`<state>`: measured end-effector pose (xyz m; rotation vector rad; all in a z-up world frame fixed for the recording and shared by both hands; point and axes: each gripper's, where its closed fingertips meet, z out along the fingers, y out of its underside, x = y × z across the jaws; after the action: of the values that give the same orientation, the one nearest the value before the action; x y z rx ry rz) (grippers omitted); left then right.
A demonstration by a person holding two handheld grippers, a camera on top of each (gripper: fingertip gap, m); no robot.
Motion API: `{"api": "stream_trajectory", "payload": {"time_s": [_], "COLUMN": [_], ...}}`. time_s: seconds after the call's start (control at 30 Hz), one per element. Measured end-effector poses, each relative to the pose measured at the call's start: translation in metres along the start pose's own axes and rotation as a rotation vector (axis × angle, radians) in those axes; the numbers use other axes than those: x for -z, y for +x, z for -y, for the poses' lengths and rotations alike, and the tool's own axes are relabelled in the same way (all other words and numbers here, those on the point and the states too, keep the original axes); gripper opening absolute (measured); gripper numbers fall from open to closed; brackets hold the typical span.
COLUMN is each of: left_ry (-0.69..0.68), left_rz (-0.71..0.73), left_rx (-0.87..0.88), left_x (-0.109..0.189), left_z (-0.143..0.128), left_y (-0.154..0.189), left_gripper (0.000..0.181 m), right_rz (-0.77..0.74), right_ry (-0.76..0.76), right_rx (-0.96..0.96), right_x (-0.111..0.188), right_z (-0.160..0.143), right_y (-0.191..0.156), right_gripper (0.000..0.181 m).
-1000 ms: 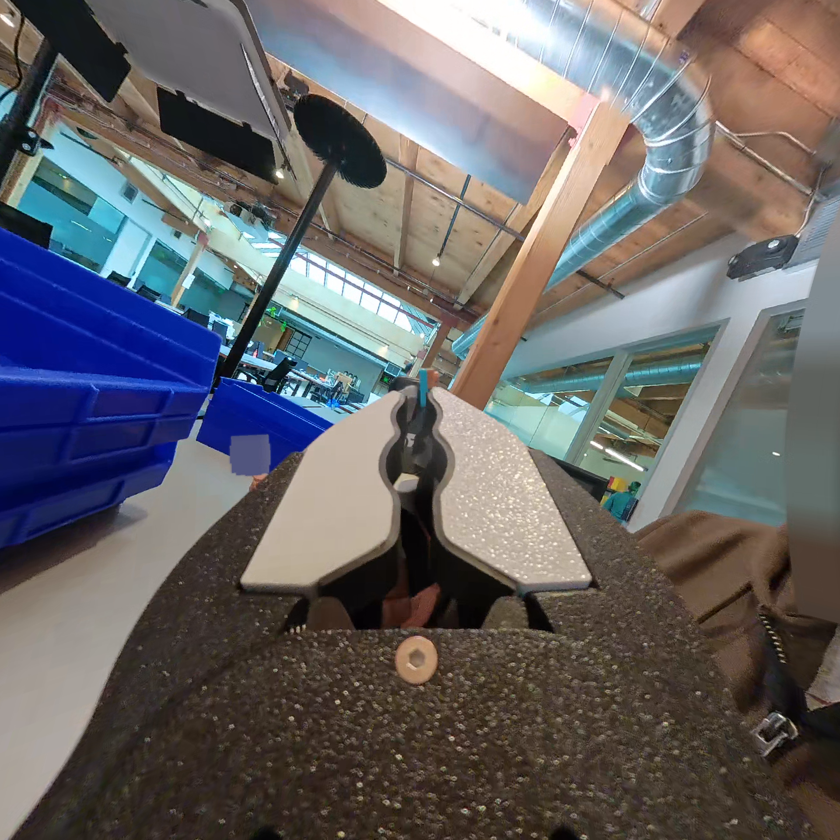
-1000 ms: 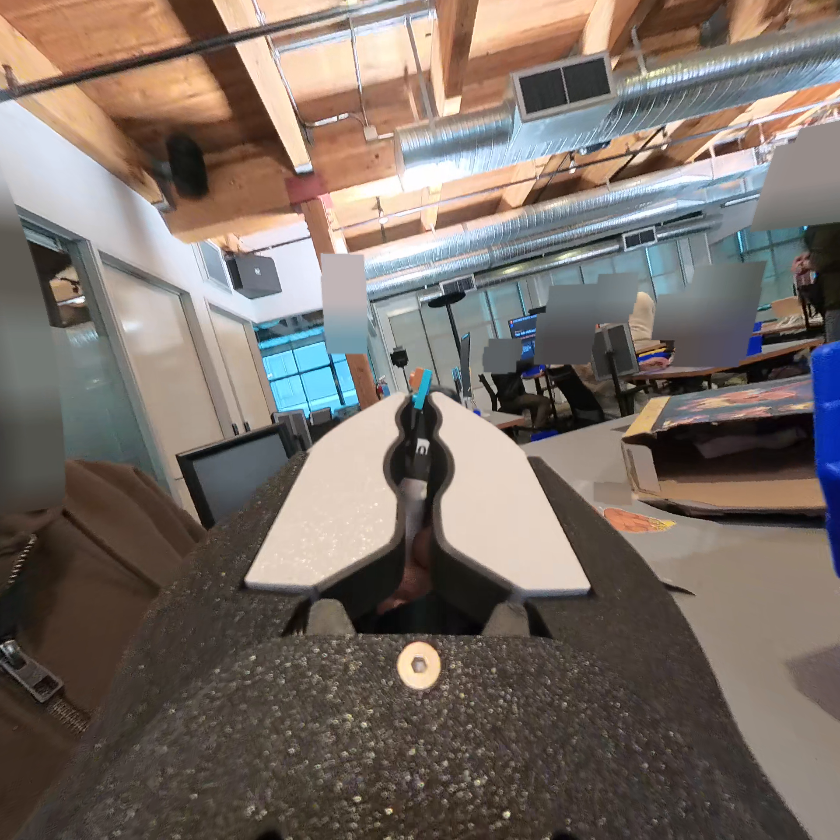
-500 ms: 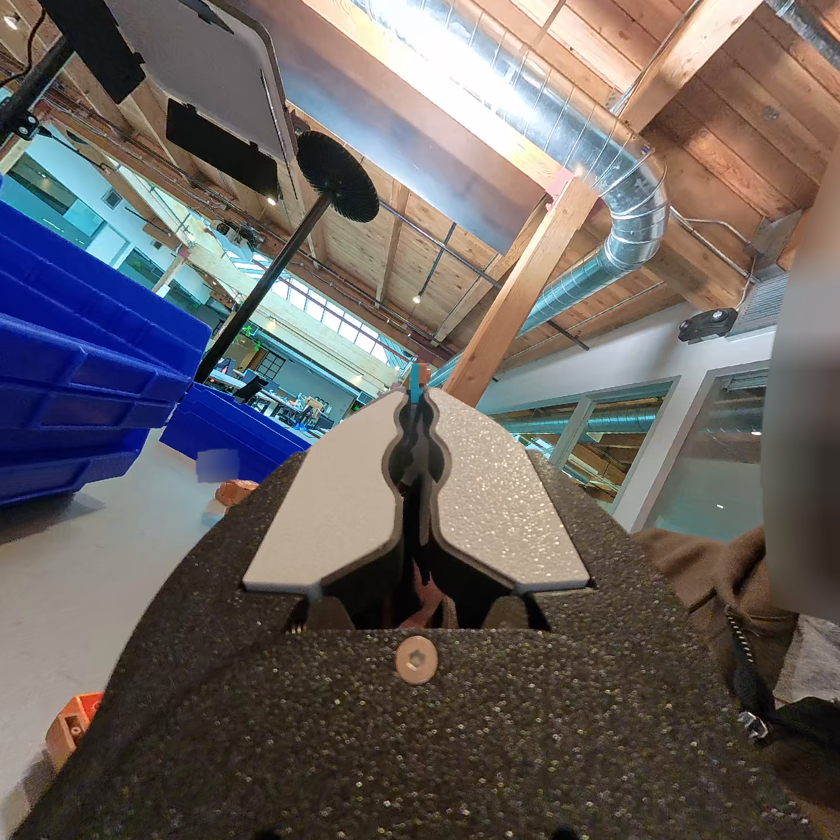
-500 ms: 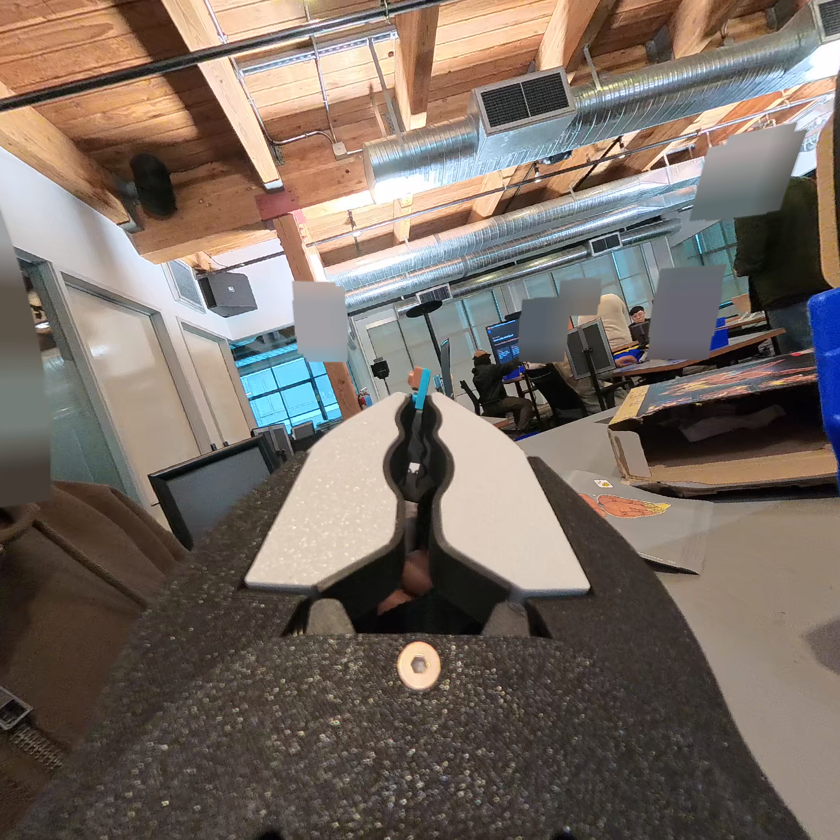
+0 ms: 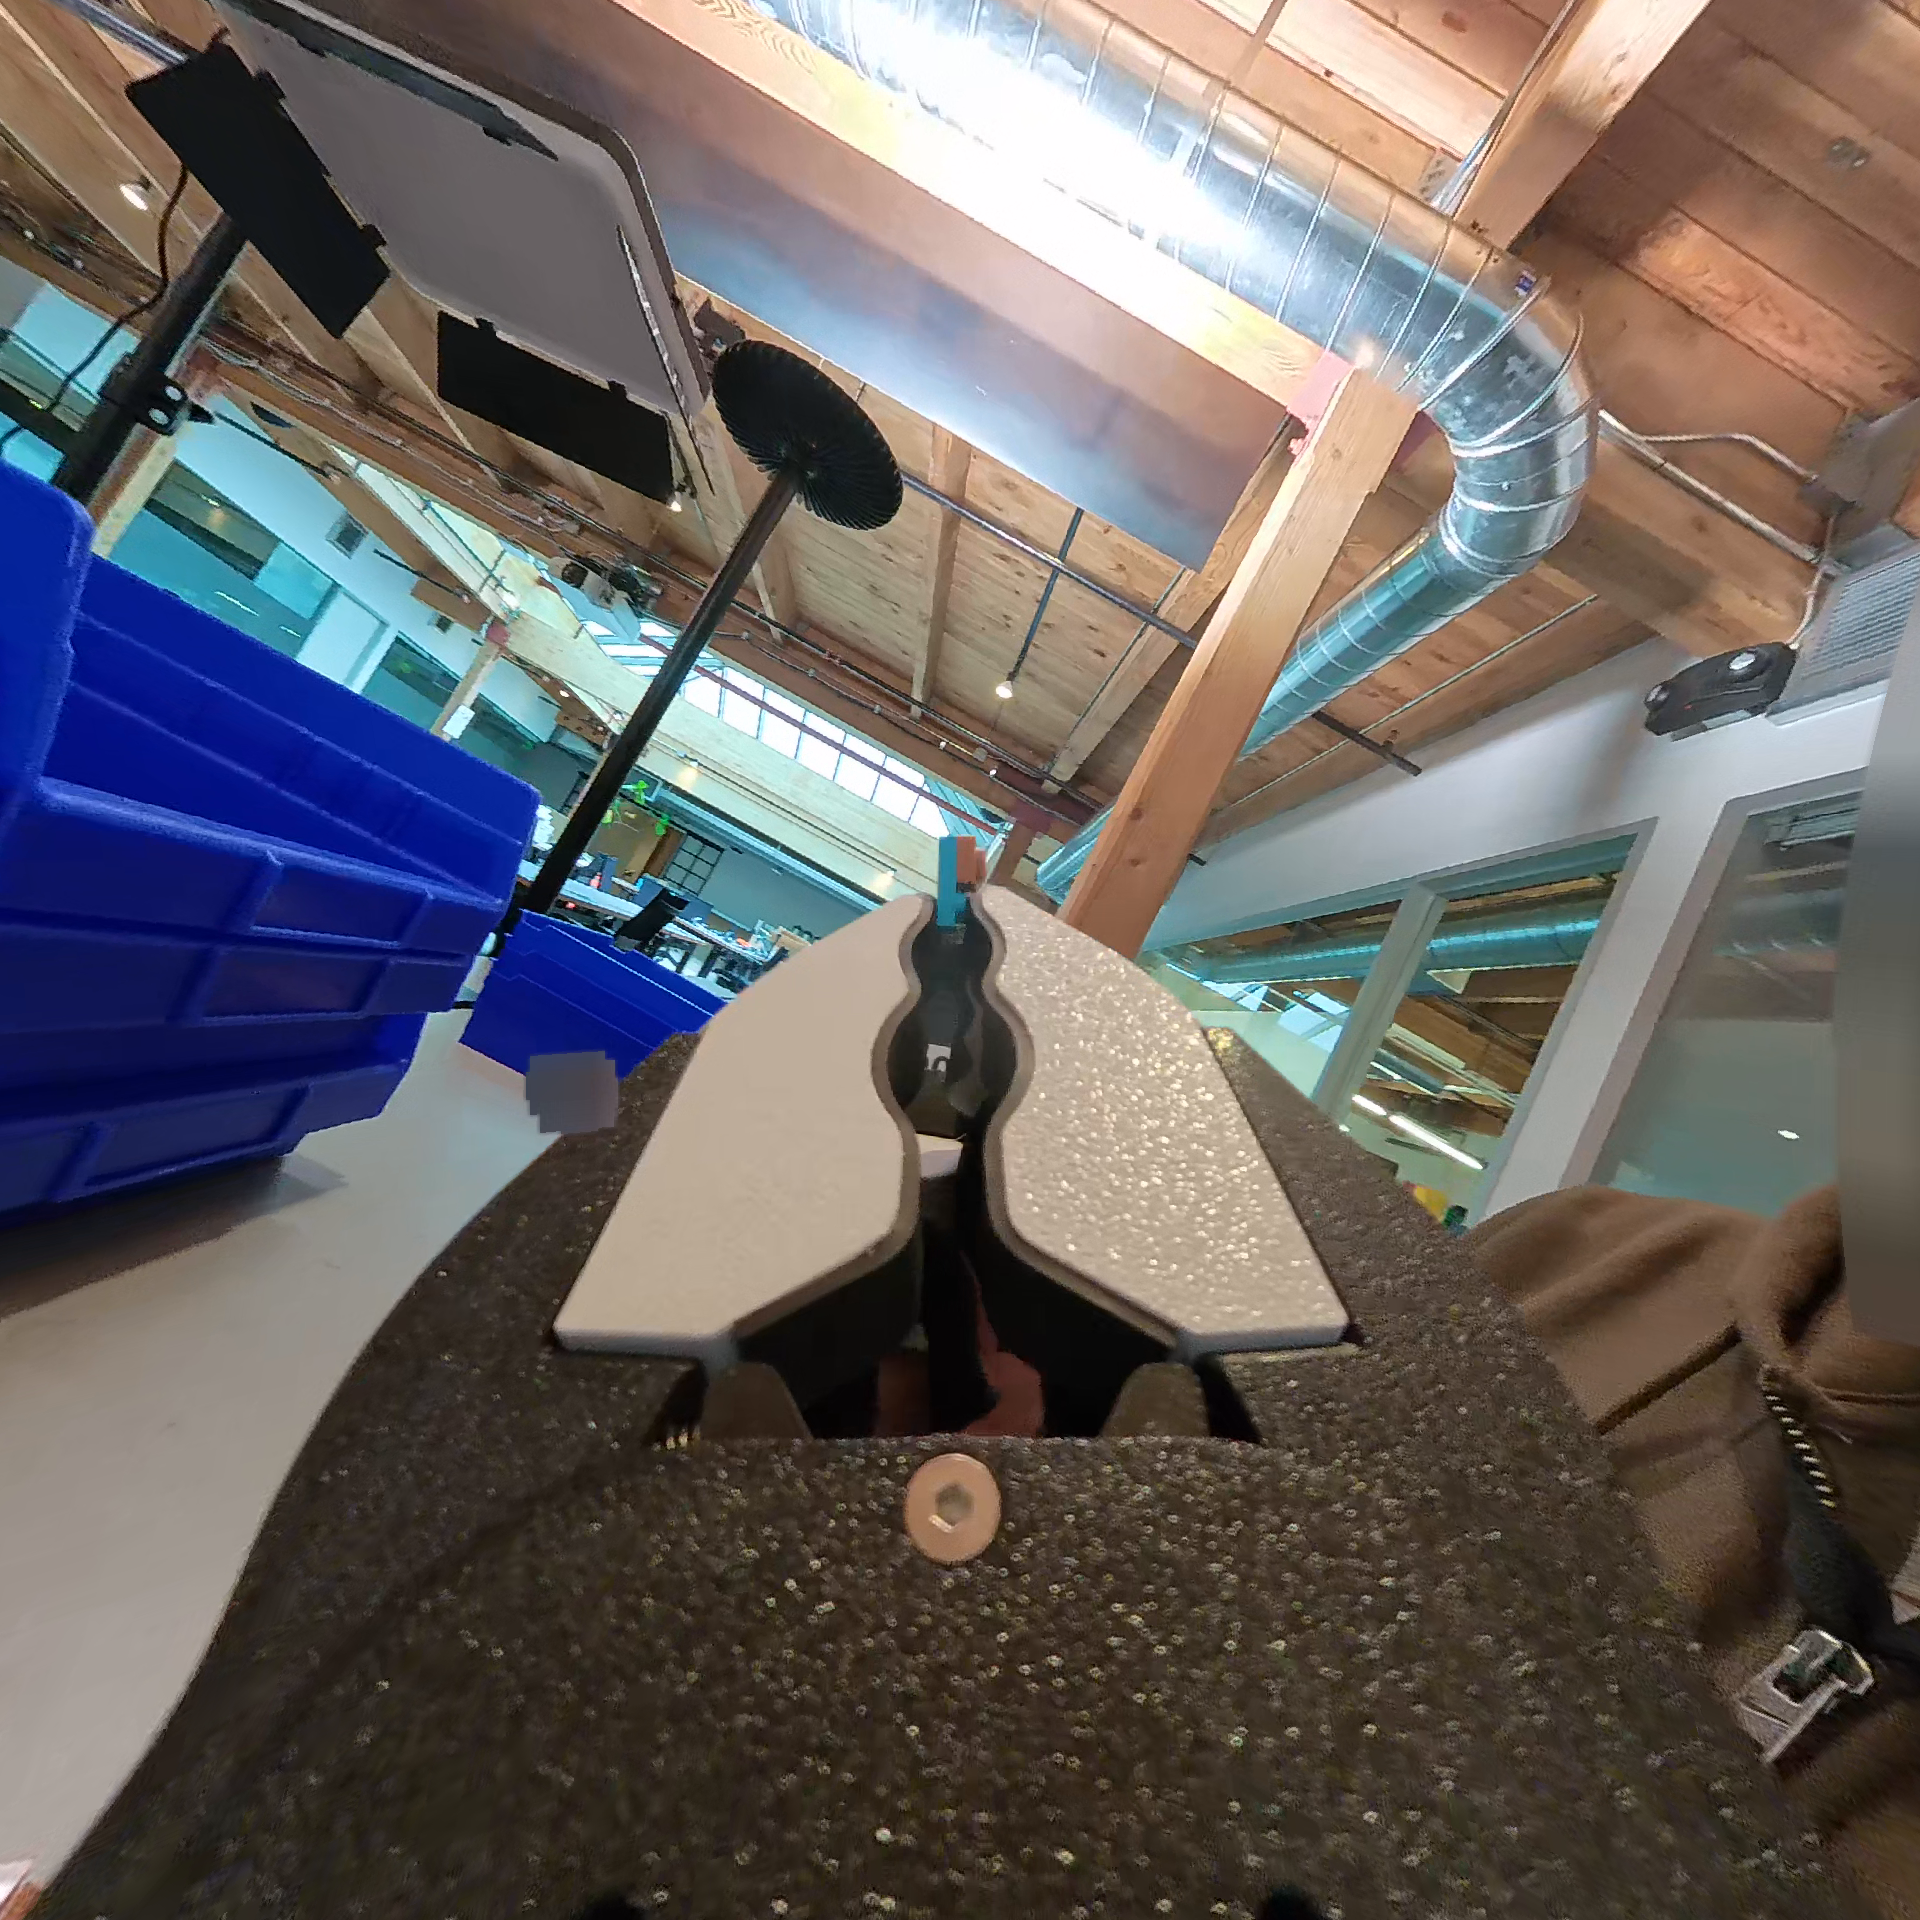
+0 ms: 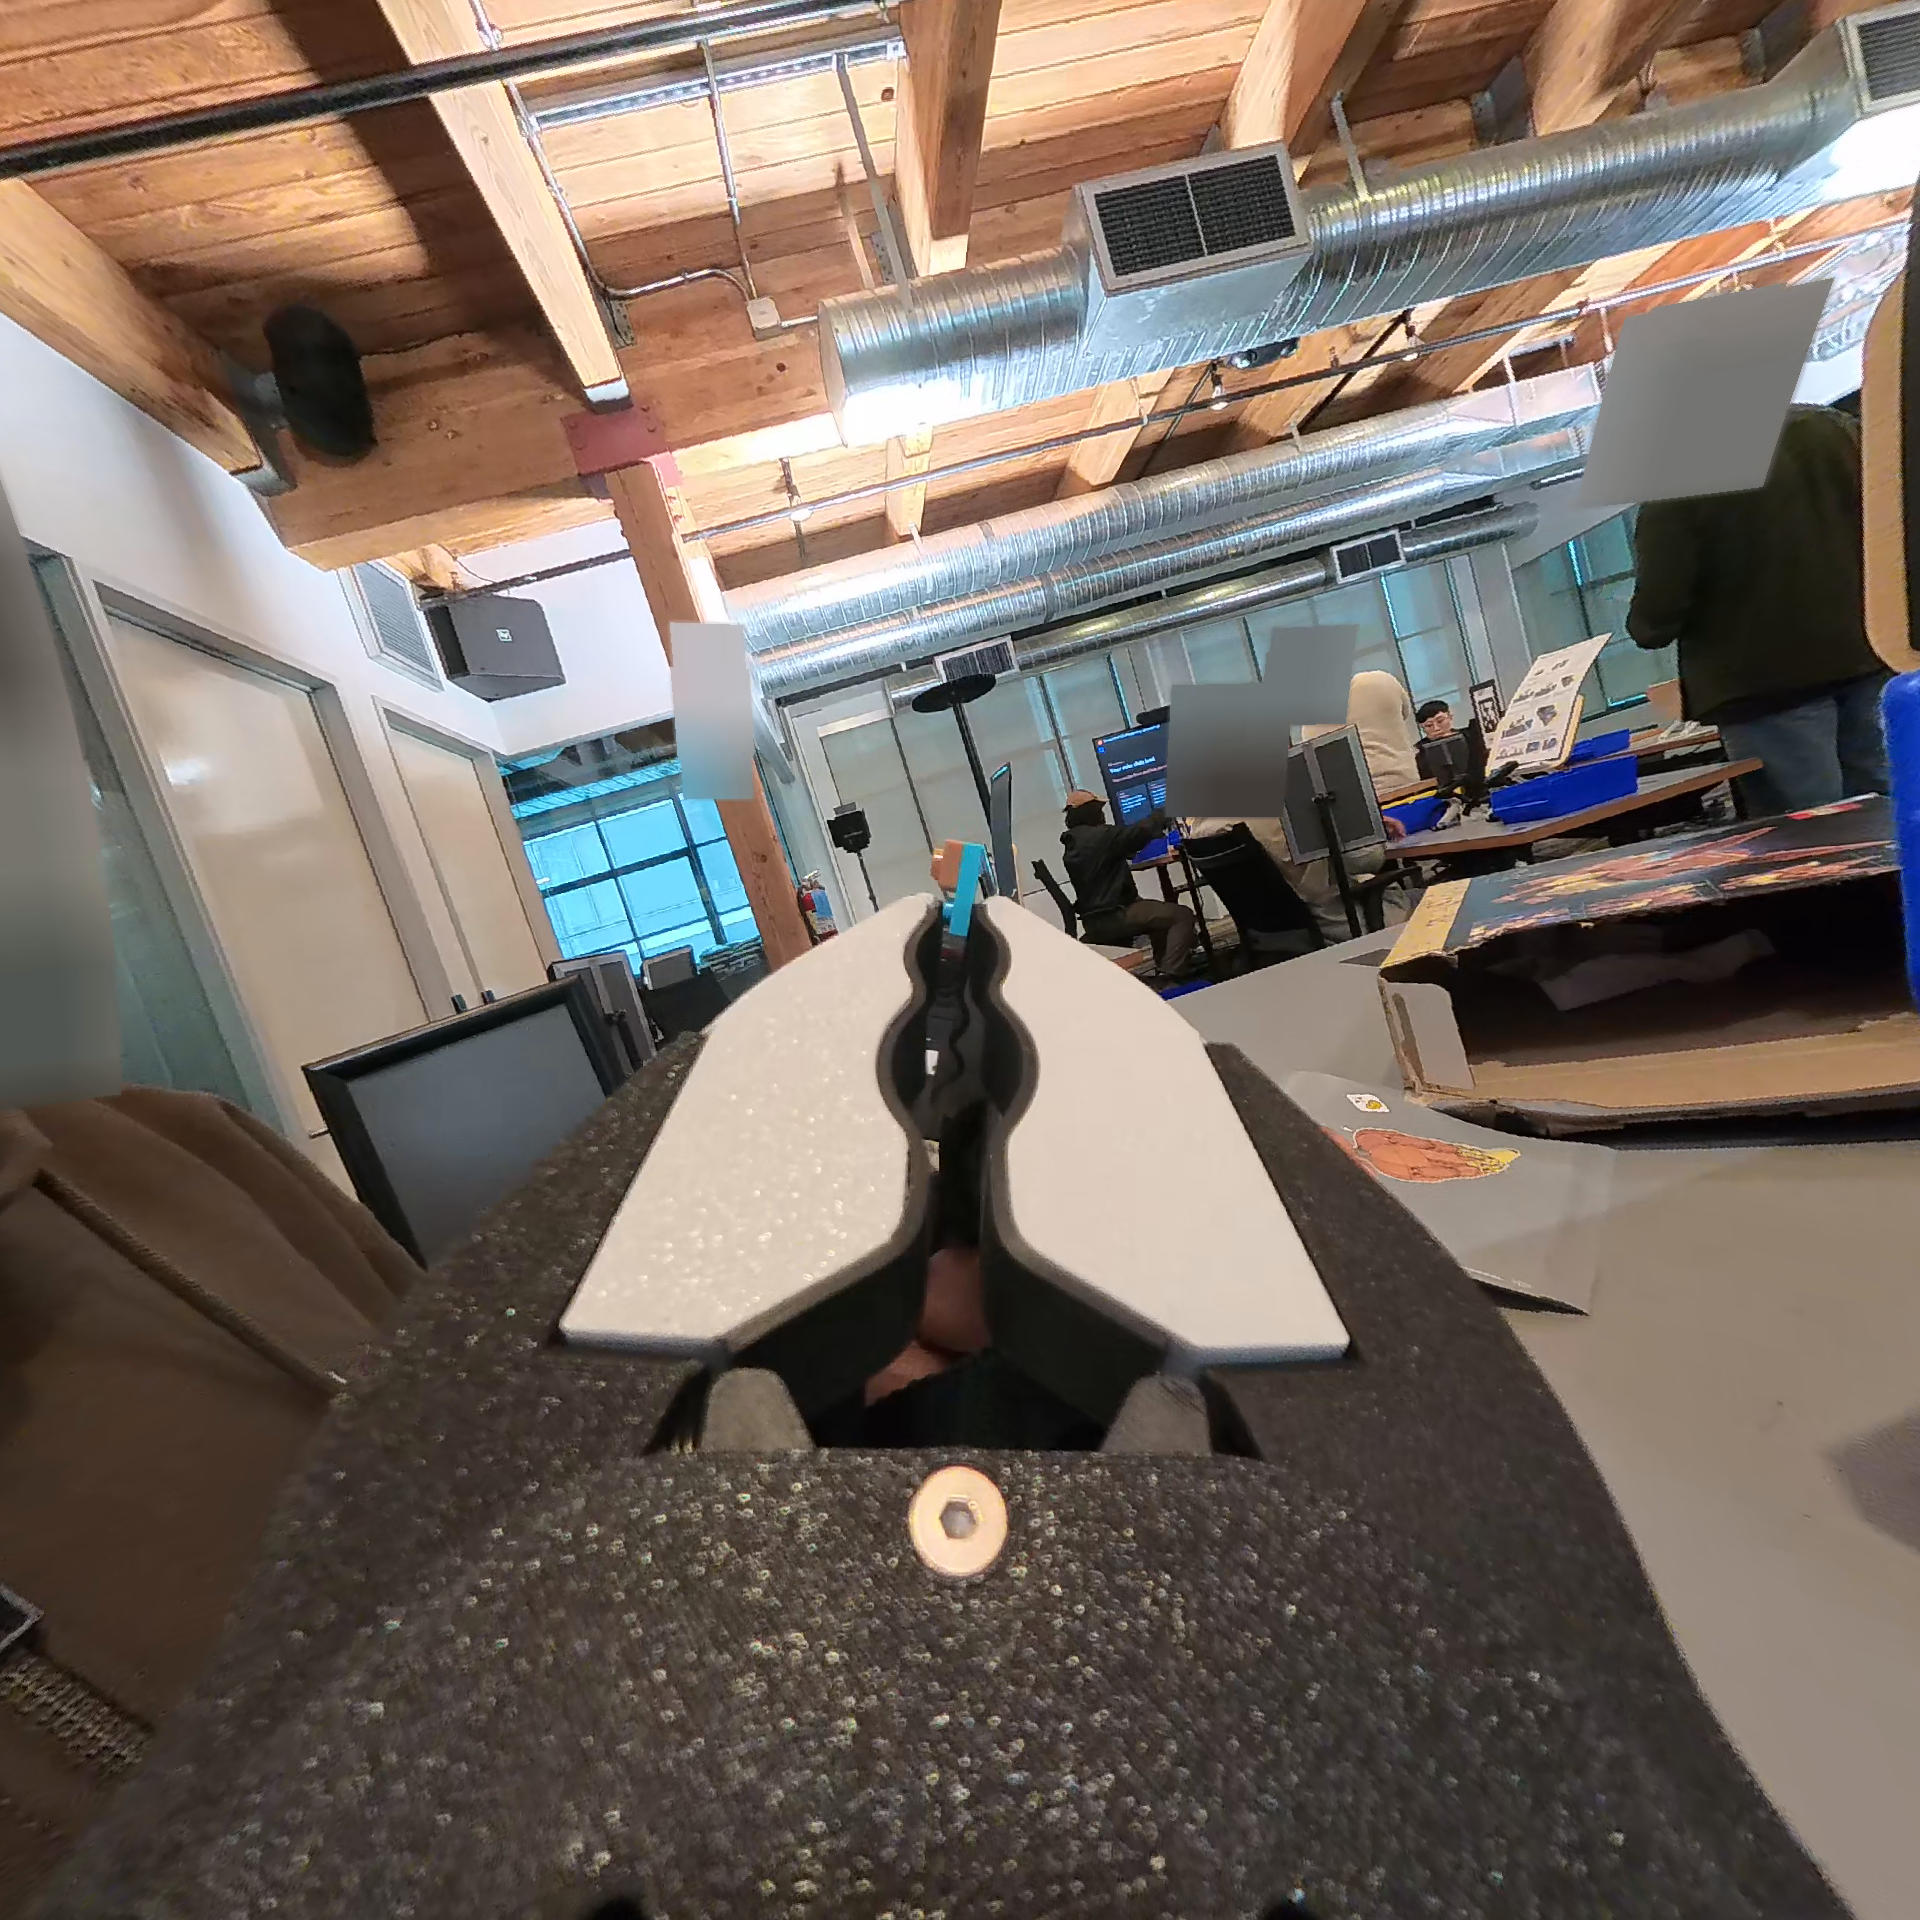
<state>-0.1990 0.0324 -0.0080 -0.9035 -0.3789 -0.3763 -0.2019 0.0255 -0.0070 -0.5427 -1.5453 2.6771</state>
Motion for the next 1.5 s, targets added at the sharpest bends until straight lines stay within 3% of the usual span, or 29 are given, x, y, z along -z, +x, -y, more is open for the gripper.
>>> {"api": "stream_trajectory", "payload": {"time_s": [0.3, 0.43, 0.57, 0.7, 0.8, 0.9, 1.33, 1.5], "left_ry": [-0.017, 0.033, -0.064, -0.213, -0.32, -0.397, -0.534, -0.526], "left_rz": [0.06, 0.124, 0.264, 0.456, 0.542, 0.544, 0.515, 0.454], "left_rx": [-0.126, -0.273, -0.428, -0.76, -0.962, -1.053, -1.083, -0.966], "left_x": [0.005, 0.013, 0.021, 0.033, 0.038, 0.038, 0.037, 0.036], "left_z": [0.002, 0.016, 0.017, 0.018, 0.013, 0.002, -0.018, -0.022], "left_y": [-0.001, 0.002, -0.01, -0.019, -0.022, -0.021, -0.031, -0.027], "left_gripper": [0.004, 0.004, 0.003, 0.003, 0.003, 0.003, 0.003, 0.003], "right_rz": [-0.003, -0.062, -0.176, -0.335, -0.352, -0.348, -0.282, -0.252], "right_ry": [-0.035, -0.117, -0.237, -0.427, -0.608, -0.677, -0.671, -0.654], "right_rx": [0.007, 0.149, 0.415, 0.894, 1.271, 1.51, 1.703, 1.676], "right_x": [-0.003, -0.004, -0.002, 0.001, -0.002, -0.006, 0.004, 0.009], "right_z": [-0.005, -0.012, -0.012, -0.006, -0.021, -0.033, -0.038, -0.038], "right_y": [0.0, 0.003, 0.015, 0.032, 0.037, 0.04, 0.035, 0.03], "right_gripper": [0.005, 0.005, 0.01, 0.013, 0.016, 0.016, 0.012, 0.012]}}
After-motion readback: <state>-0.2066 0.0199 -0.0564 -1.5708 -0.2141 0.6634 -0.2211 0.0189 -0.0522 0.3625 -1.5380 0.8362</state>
